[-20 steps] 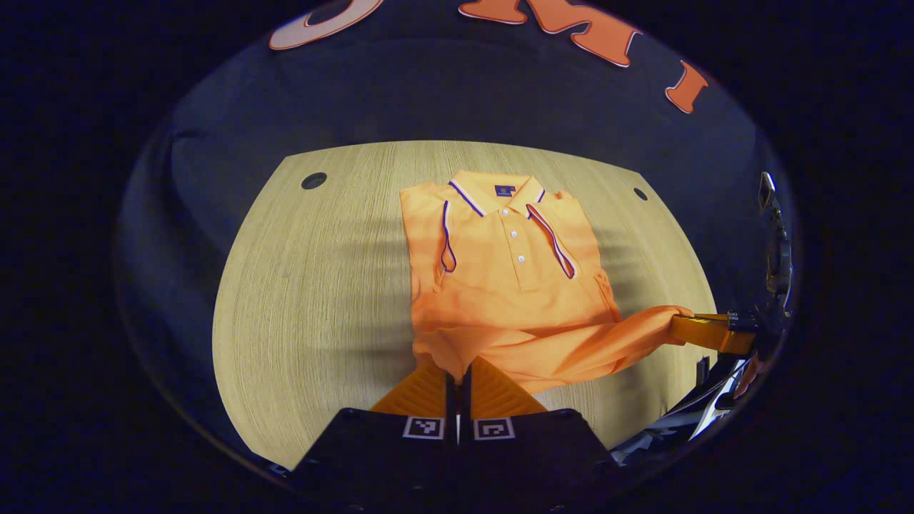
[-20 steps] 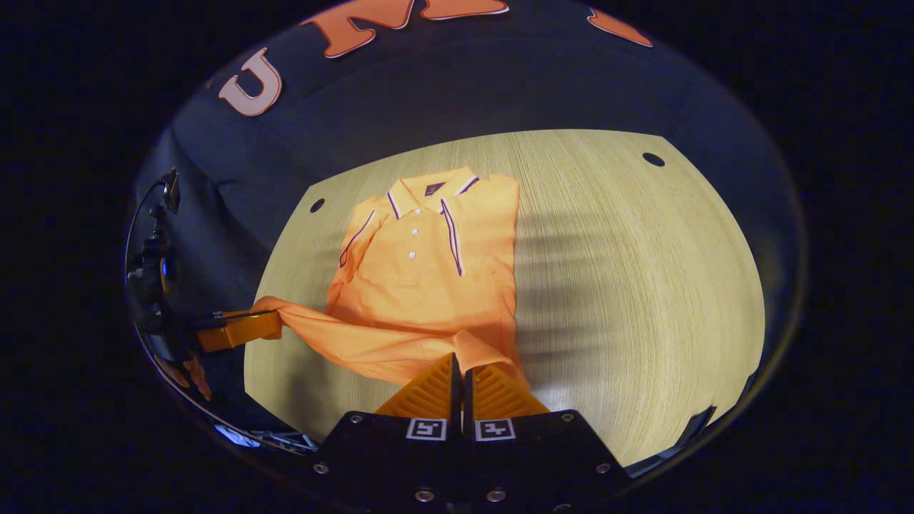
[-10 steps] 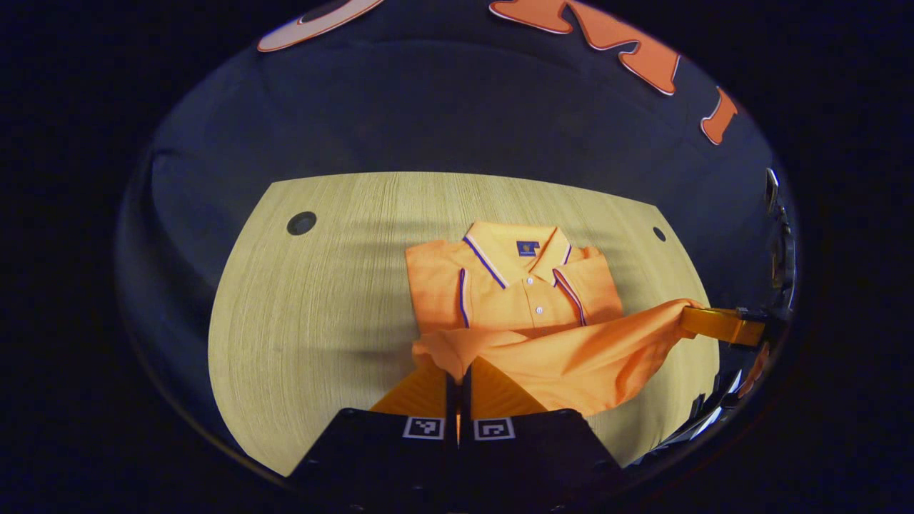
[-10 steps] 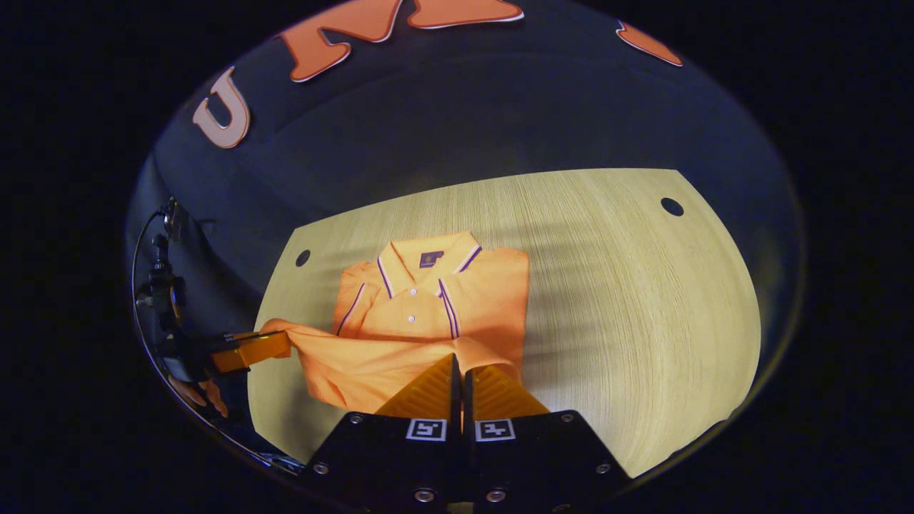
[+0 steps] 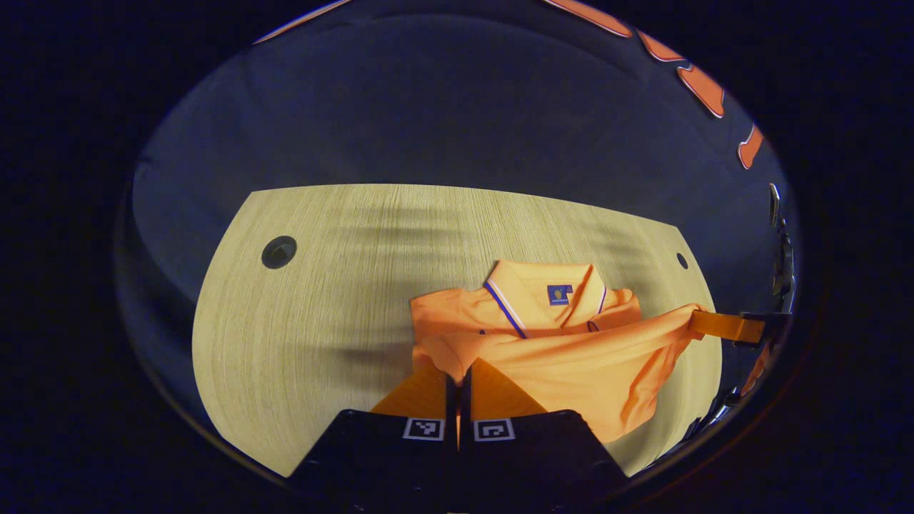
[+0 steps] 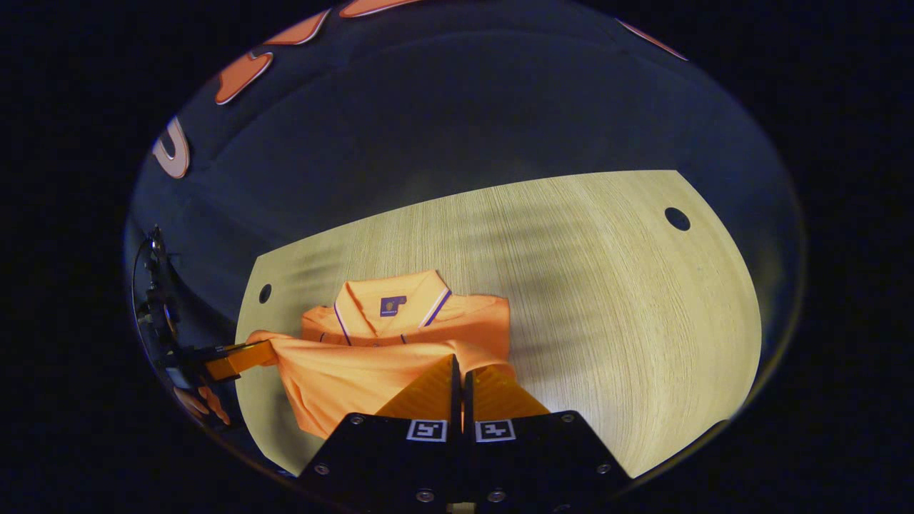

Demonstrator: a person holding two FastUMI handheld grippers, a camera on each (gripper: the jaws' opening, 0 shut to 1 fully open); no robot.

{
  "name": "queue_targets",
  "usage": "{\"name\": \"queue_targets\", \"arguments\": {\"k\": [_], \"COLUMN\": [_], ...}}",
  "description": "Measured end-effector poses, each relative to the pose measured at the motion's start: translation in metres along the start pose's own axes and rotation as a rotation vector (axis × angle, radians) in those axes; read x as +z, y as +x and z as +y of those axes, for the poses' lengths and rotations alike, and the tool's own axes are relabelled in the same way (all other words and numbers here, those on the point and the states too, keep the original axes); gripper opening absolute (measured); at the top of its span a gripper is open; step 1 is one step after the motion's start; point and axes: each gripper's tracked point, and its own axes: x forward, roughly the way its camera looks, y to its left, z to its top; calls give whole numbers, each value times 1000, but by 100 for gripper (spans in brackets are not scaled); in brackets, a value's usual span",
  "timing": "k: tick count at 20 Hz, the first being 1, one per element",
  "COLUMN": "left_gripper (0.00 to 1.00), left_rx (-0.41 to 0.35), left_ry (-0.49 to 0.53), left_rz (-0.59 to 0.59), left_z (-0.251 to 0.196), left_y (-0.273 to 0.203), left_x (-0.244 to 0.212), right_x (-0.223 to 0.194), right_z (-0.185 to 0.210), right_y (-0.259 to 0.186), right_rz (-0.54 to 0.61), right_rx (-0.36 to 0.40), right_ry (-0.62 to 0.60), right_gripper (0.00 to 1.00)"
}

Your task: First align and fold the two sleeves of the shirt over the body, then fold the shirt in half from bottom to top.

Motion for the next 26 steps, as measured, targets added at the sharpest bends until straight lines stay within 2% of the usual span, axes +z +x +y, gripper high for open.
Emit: {"name": "queue_targets", "arguments": {"k": [3,6,8,9,10,11,12,13,15,16,17,18,23,26], "left_gripper": [1,3,4,7,19,41,63,85,89,92,93,92,96,96], "left_rx": [26,53,69,87,94,109,111,108,102,107,115,124,158,208], "left_ry": [8,35,54,64,66,69,70,64,35,24,24,28,71,94], "left_rz": [-10,-7,-16,-28,-60,-88,-109,-118,-158,-184,-213,-248,-461,-530], "left_z": [7,10,10,11,13,15,16,13,8,7,6,3,-25,-38], "left_y": [18,25,26,22,20,12,3,-5,-27,-40,-57,-73,-172,-218], "left_x": [17,23,28,32,39,47,50,51,51,50,49,44,16,-1], "right_x": [16,19,23,30,36,42,46,50,58,58,56,57,47,38], "right_z": [-2,-9,-18,-21,-26,-26,-23,-23,-19,-15,-13,-13,10,21], "right_y": [20,30,30,26,24,18,11,0,-23,-34,-47,-61,-136,-181], "right_rz": [-7,-6,-19,-39,-65,-92,-116,-149,-218,-249,-280,-320,-505,-583], "right_rx": [-28,-92,-134,-145,-149,-149,-142,-133,-121,-112,-113,-120,-68,-52], "right_ry": [-3,25,26,29,28,35,32,20,-20,-42,-63,-84,-182,-244], "right_gripper": [0,2,6,11,22,36,42,57,66,76,76,84,83,83]}}
